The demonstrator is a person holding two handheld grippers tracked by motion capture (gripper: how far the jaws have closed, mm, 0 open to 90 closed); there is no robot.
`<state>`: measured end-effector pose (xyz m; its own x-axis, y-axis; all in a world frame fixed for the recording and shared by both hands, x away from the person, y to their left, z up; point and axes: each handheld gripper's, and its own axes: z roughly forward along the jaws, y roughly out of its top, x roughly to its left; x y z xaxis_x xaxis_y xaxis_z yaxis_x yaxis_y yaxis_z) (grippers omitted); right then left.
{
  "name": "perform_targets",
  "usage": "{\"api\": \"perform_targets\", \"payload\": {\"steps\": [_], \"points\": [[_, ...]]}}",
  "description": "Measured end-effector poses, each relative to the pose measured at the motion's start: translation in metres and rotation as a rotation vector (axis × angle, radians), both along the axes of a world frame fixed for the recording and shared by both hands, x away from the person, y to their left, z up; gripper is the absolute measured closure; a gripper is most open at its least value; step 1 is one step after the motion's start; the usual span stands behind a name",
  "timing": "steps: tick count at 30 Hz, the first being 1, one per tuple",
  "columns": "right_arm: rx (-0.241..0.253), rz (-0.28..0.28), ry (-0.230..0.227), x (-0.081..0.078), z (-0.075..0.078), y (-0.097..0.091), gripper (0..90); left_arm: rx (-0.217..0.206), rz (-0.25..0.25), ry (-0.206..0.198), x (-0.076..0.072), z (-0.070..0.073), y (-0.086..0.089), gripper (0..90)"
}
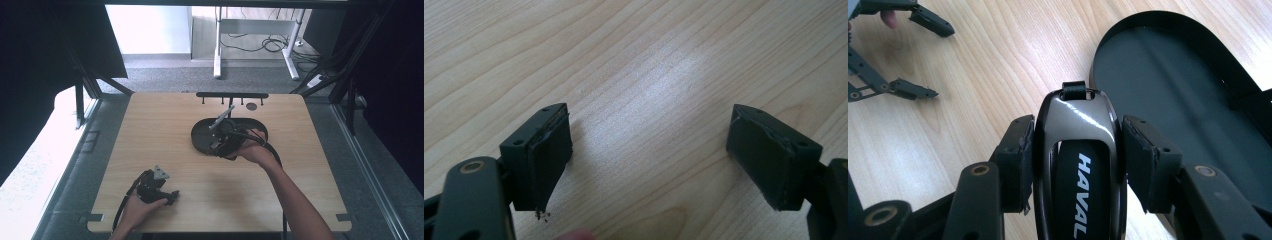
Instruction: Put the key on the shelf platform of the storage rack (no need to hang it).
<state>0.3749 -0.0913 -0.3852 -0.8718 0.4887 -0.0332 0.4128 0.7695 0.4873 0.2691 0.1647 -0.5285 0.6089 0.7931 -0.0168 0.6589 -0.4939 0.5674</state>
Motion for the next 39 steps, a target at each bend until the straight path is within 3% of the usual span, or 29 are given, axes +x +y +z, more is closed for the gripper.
{"api": "perform_targets", "payload": {"steps": [28, 33, 39], "points": [[-0.015, -0.062, 0.016, 0.048, -0.010, -0.004, 49.9, -0.002, -0.003, -0.004, 0.001, 0.001, 0.002, 18.5], [-0.026, -0.071, 0.025, 0.059, -0.020, -0.001, 49.9, -0.013, 0.008, -0.008, 0.001, 0.001, 0.003, 18.5], [-0.073, -0.077, 0.032, 0.073, -0.039, -0.002, 49.9, -0.013, 0.016, -0.003, 0.001, 0.002, 0.005, 18.5]]}}
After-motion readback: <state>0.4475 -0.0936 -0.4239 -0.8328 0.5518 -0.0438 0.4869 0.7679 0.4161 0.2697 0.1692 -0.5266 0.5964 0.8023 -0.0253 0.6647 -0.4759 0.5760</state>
